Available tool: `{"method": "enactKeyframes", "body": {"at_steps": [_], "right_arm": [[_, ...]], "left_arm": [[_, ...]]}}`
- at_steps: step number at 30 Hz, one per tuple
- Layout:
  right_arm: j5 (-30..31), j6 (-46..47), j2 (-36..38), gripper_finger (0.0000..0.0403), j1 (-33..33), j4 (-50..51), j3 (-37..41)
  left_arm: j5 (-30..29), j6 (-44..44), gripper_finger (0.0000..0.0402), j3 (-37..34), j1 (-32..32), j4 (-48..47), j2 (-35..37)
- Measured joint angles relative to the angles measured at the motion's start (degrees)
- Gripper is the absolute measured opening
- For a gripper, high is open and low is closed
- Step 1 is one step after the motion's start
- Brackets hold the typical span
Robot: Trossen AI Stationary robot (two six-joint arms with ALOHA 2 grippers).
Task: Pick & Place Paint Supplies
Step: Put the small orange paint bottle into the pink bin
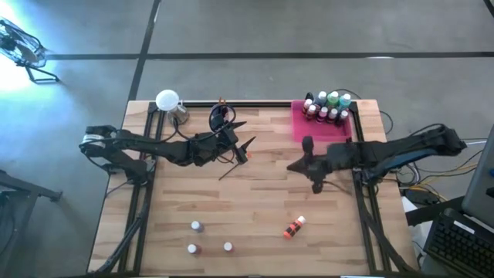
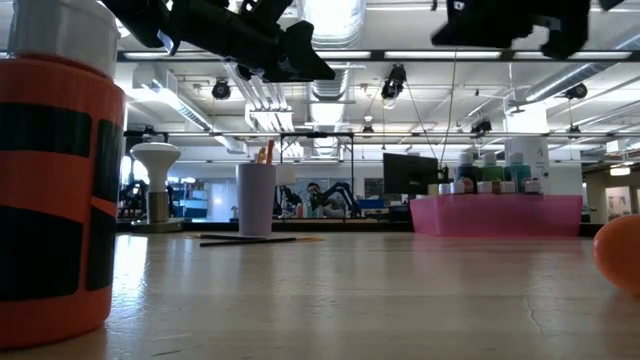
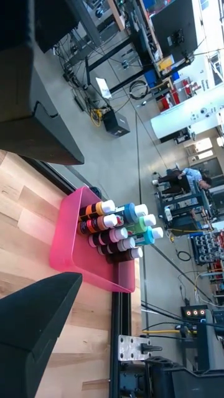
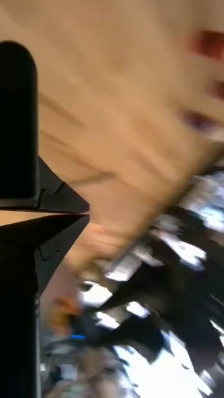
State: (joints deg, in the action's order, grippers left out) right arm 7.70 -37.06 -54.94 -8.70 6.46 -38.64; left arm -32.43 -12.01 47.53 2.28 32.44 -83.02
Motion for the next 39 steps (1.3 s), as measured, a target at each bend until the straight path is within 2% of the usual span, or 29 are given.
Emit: {"method": "enactKeyframes", "body": {"at_steps": [2,4,9,15,20,27,32,39], "right_arm": [[5.81,3.36,-1.44,0.0012,-3.05,10.91,-3.78],[7.87,8.67,-3.33,0.0023,-5.25,19.87,-7.58],[6.97,21.63,-9.14,0.0073,-8.11,34.8,-15.85],[3.82,27.09,-17.64,0.0143,-9.74,47.5,-25.71],[3.56,27.76,-25.06,0.0182,-11.26,52.72,-33.26],[-0.94,29.98,-33.78,0.021,-14.3,58.81,-39.52],[-2.25,31.99,-38.13,0.022,-16.47,59.71,-40.51],[-2.42,33.94,-42.72,0.0224,-19.38,59.68,-40.0]], "left_arm": [[0.0,0.0,0.03,0.0,0.0,-0.02,0.0],[-0.01,0.0,0.03,0.0,-0.01,0.01,0.0],[0.0,0.0,0.03,0.0,-0.01,-0.09,0.0],[0.01,0.39,0.03,0.0,-0.01,-0.08,0.0],[0.01,0.46,0.03,0.0,-0.02,-0.1,0.0],[0.01,3.18,0.03,0.0,-0.01,-0.1,0.0],[0.01,7.58,0.03,0.0,0.0,-0.38,0.0],[0.01,7.93,0.03,0.0,0.0,-0.78,0.0]]}}
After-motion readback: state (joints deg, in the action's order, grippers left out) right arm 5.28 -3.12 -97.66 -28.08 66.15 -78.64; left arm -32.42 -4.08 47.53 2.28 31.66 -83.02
